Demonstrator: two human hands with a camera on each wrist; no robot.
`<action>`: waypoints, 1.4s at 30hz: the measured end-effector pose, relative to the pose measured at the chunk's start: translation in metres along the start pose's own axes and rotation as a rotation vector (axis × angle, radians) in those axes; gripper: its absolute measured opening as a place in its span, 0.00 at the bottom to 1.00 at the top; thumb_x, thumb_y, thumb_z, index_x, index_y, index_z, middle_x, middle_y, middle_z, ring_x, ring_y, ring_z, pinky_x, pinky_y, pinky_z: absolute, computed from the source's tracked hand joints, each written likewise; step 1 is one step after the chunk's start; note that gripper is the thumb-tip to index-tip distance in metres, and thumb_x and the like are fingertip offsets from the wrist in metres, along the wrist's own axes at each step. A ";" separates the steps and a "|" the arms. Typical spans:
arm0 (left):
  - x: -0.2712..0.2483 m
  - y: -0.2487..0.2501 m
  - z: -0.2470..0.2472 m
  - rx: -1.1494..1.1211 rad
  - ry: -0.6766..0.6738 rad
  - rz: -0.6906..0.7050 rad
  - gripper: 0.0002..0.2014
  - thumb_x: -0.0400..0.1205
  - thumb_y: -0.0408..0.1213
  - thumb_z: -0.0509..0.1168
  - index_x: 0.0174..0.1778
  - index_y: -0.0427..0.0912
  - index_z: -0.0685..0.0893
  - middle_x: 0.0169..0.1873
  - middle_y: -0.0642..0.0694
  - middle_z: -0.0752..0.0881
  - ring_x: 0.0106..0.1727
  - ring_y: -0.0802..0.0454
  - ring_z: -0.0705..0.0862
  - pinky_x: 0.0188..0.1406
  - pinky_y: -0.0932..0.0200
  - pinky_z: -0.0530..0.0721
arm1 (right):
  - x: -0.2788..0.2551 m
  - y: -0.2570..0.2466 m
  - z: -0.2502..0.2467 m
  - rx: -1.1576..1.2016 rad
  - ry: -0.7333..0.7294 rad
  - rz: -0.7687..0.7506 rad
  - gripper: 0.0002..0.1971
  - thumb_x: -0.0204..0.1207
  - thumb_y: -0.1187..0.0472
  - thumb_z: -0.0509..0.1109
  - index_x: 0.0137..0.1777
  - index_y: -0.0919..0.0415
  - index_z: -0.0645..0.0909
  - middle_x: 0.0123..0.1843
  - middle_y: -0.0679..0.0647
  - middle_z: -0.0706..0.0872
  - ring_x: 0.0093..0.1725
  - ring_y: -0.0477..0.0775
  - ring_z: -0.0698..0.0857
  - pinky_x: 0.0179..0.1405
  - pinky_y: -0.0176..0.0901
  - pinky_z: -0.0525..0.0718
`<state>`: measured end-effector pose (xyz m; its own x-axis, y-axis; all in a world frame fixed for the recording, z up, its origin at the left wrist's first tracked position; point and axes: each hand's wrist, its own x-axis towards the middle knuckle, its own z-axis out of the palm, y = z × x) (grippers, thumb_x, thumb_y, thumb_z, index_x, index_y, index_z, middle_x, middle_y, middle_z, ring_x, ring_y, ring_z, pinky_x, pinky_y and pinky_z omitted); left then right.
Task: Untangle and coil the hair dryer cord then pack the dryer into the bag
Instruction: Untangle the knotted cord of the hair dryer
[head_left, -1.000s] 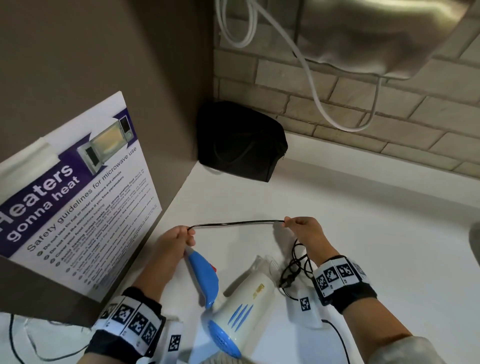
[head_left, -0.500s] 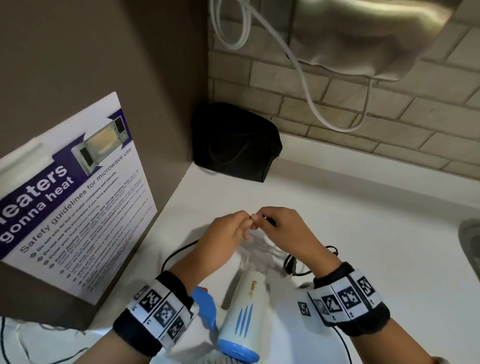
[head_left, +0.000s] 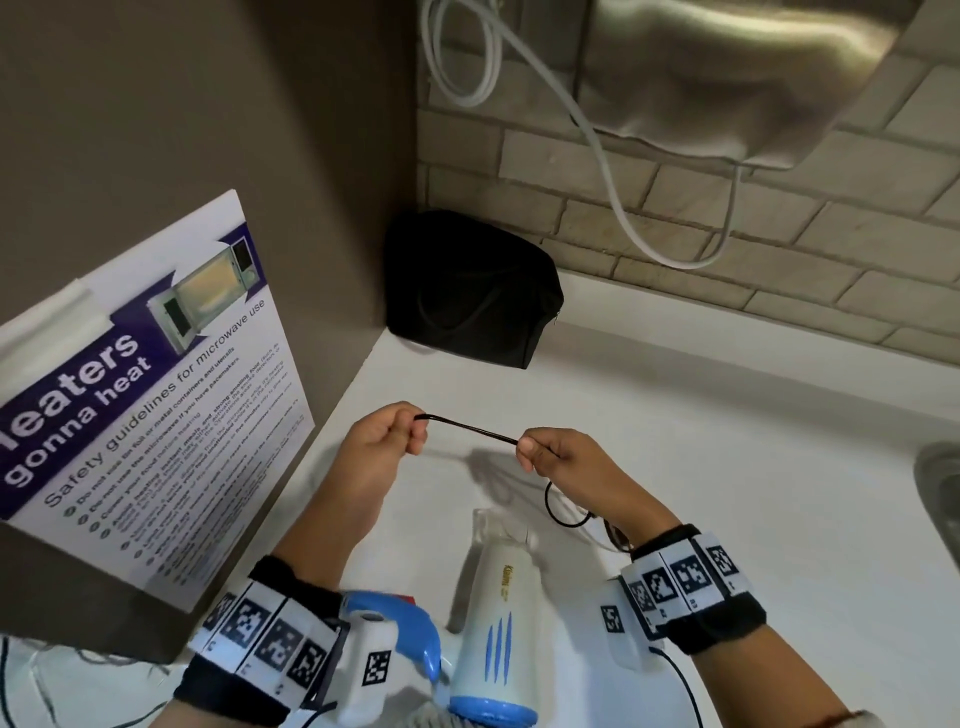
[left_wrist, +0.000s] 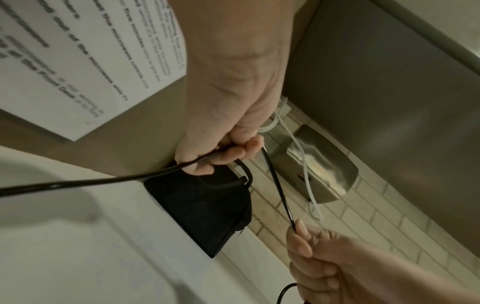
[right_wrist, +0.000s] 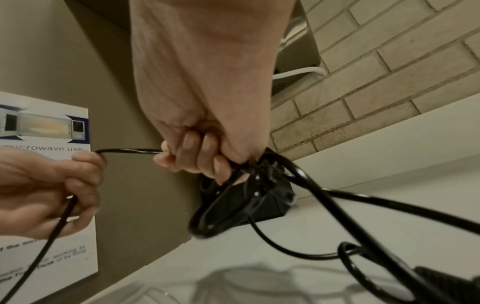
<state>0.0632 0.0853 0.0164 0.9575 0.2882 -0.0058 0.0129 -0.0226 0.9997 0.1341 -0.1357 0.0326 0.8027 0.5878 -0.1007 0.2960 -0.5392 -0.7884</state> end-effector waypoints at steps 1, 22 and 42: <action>-0.001 -0.001 -0.002 -0.013 0.005 0.000 0.20 0.88 0.28 0.47 0.31 0.41 0.74 0.25 0.53 0.73 0.28 0.60 0.70 0.36 0.70 0.70 | 0.001 0.000 0.000 0.003 -0.005 0.000 0.17 0.85 0.56 0.58 0.34 0.57 0.77 0.22 0.40 0.73 0.23 0.38 0.70 0.28 0.25 0.68; -0.004 -0.026 -0.006 0.891 0.099 0.164 0.19 0.77 0.23 0.57 0.51 0.50 0.84 0.40 0.52 0.88 0.43 0.51 0.85 0.47 0.52 0.80 | 0.016 0.003 0.007 -0.276 0.044 -0.005 0.17 0.84 0.57 0.62 0.39 0.61 0.87 0.18 0.29 0.78 0.22 0.32 0.77 0.28 0.24 0.73; -0.006 0.004 0.015 0.252 0.089 0.003 0.18 0.86 0.30 0.54 0.31 0.45 0.78 0.27 0.51 0.78 0.27 0.67 0.75 0.29 0.79 0.70 | -0.005 -0.016 -0.004 0.261 -0.114 -0.014 0.05 0.75 0.56 0.75 0.46 0.56 0.86 0.48 0.50 0.85 0.52 0.46 0.84 0.58 0.40 0.80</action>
<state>0.0619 0.0696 0.0202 0.9288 0.3705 0.0103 0.0923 -0.2580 0.9617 0.1274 -0.1327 0.0487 0.7314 0.6664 -0.1444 0.1518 -0.3656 -0.9183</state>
